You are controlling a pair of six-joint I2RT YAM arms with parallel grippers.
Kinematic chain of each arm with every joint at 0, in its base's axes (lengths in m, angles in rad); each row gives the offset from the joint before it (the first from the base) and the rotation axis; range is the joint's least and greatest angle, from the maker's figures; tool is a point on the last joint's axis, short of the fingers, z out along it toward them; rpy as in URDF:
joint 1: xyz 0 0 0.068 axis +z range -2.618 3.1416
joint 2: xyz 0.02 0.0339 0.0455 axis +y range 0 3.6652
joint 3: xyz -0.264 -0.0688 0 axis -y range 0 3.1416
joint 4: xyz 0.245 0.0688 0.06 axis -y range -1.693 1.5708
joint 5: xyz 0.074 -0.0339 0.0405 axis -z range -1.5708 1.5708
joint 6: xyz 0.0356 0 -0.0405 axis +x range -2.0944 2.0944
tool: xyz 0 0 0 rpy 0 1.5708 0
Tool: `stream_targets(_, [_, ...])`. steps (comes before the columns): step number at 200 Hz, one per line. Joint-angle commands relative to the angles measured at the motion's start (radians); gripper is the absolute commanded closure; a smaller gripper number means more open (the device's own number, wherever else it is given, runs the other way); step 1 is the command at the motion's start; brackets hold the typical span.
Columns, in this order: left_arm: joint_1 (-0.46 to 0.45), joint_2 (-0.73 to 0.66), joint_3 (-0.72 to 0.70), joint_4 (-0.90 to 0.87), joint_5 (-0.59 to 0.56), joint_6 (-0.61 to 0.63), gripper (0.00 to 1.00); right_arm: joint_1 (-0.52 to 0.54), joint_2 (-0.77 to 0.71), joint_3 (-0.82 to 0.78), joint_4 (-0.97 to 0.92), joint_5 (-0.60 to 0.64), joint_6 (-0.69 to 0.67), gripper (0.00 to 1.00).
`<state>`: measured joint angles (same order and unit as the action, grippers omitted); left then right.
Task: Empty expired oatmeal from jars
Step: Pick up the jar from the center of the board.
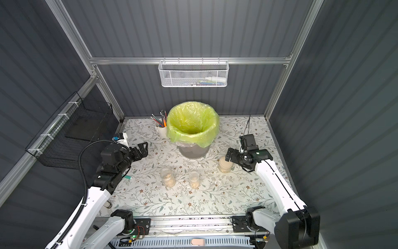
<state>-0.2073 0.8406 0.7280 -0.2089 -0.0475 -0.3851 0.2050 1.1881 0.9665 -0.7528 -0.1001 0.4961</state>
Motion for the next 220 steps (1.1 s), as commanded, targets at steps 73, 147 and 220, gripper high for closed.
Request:
stream_targets(73, [-0.104, 0.046, -0.038, 0.138, 0.032, 0.043, 0.00, 0.071, 0.271, 0.121, -0.016, 0.058, -0.056, 0.01])
stream_targets(147, [-0.121, 0.010, -0.120, 0.191, 0.044, 0.078, 0.00, 0.116, 0.395, 0.200, -0.047, 0.104, -0.078, 0.01])
stream_targets(220, [-0.136, -0.068, -0.167, 0.204, 0.076, 0.066, 0.00, 0.145, 0.459, 0.210, -0.058, 0.173, -0.067, 0.01])
